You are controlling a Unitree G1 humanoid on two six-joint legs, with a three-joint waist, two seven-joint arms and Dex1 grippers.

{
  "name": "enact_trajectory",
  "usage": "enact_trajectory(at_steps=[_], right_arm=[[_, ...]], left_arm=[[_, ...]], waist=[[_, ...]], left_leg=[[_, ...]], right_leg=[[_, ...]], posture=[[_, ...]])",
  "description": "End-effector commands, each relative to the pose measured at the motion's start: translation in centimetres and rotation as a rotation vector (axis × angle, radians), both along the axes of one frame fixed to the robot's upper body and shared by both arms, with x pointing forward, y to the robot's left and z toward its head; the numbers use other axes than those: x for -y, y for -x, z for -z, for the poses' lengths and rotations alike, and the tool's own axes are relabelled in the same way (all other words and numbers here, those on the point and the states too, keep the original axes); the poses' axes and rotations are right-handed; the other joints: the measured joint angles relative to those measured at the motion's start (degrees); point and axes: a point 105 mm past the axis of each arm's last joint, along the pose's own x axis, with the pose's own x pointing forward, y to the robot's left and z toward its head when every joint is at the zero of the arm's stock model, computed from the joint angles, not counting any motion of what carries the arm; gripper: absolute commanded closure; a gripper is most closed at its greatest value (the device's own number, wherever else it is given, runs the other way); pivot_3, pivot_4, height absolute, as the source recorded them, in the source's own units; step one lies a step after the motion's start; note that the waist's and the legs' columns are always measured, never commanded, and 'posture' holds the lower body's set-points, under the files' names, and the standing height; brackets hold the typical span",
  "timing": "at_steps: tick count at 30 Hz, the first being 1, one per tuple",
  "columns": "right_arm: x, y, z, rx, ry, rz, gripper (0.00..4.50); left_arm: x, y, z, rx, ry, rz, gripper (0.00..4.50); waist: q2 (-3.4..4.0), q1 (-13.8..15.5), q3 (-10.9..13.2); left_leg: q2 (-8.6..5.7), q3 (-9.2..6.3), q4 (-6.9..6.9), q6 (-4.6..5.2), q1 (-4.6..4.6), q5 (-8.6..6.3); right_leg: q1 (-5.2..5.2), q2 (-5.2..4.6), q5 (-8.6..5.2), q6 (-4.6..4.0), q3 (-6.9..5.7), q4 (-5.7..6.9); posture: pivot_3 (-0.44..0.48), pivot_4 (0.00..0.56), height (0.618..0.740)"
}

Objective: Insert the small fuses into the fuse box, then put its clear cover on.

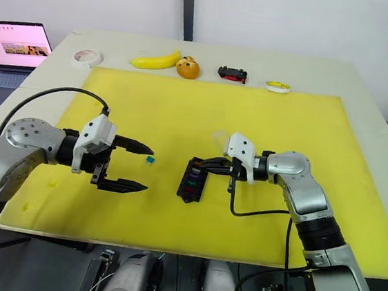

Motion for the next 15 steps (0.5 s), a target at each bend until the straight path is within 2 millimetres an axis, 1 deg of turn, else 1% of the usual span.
enact_trajectory(at_steps=[1, 4, 11, 15], right_arm=[[-0.15, 0.3, 0.0, -0.034, 0.028, -0.003, 4.42], [-0.31, 0.43, -0.11, -0.04, 0.039, -0.011, 4.42], [-0.13, 0.34, 0.77, 0.04, 0.156, -0.035, 4.42], [-0.33, 0.09, 0.51, 0.028, 0.15, -0.018, 4.42]], left_arm=[[0.42, 0.06, -0.64, 0.044, -0.002, 0.019, 0.05], [0.45, 0.02, -0.65, 0.045, -0.001, 0.019, 0.05], [0.51, 0.04, -0.81, 0.045, 0.007, 0.017, 0.05], [0.49, 0.01, -0.73, 0.047, 0.002, 0.018, 0.05]], waist=[[0.0, 0.0, 0.0], [0.0, 0.0, 0.0], [0.0, 0.0, 0.0], [-0.01, 0.0, 0.0]], left_leg=[[0.0, 0.0, 0.0, 0.0, 0.0, 0.0], [0.0, 0.0, 0.0, 0.0, 0.0, 0.0], [0.0, 0.0, 0.0, 0.0, 0.0, 0.0], [0.0, 0.0, 0.0, 0.0, 0.01, 0.0]], right_leg=[[0.0, 0.0, 0.0, 0.0, 0.0, 0.0], [0.0, 0.0, 0.0, 0.0, 0.0, 0.0], [0.0, 0.0, 0.0, 0.0, 0.0, 0.0], [0.0, 0.0, 0.0, 0.0, 0.0, 0.0]], posture=[[0.0, 0.15, 0.737], [0.0, 0.15, 0.737], [0.0, 0.15, 0.737], [0.0, 0.15, 0.737]])
